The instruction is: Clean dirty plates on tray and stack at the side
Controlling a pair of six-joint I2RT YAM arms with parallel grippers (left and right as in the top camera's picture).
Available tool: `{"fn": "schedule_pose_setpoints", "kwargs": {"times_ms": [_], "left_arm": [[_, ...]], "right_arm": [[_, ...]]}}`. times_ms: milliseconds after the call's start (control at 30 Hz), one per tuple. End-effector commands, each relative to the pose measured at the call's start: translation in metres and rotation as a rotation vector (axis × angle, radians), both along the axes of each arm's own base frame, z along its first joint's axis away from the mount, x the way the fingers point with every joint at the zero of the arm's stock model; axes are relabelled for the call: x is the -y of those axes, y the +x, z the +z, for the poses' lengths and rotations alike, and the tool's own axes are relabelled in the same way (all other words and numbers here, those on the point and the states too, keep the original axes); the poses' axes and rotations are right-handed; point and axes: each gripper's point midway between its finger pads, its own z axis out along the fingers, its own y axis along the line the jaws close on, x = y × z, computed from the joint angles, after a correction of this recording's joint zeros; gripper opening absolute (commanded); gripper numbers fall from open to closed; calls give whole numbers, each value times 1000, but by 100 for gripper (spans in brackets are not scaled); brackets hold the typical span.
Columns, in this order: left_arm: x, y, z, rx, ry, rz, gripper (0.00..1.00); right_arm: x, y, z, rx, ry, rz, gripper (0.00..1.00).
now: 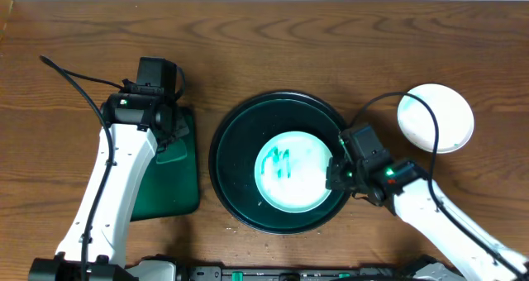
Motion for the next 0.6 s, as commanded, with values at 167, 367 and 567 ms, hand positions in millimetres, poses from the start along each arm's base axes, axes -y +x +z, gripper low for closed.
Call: {"fn": "schedule_pose_setpoints", "kwargs": {"times_ms": [167,367,567], "left_arm": [[1,-3,-34,-123,-3,-2,7],[-7,1,-63,-204,1,23,7],[-21,-5,-107,-351,1,74,7]], "right_arm": [[-1,5,-40,-100,-25,64,1],[-4,8,-45,-97,-22,66,1],[-5,8,-44,-88,-18,97,1]]}}
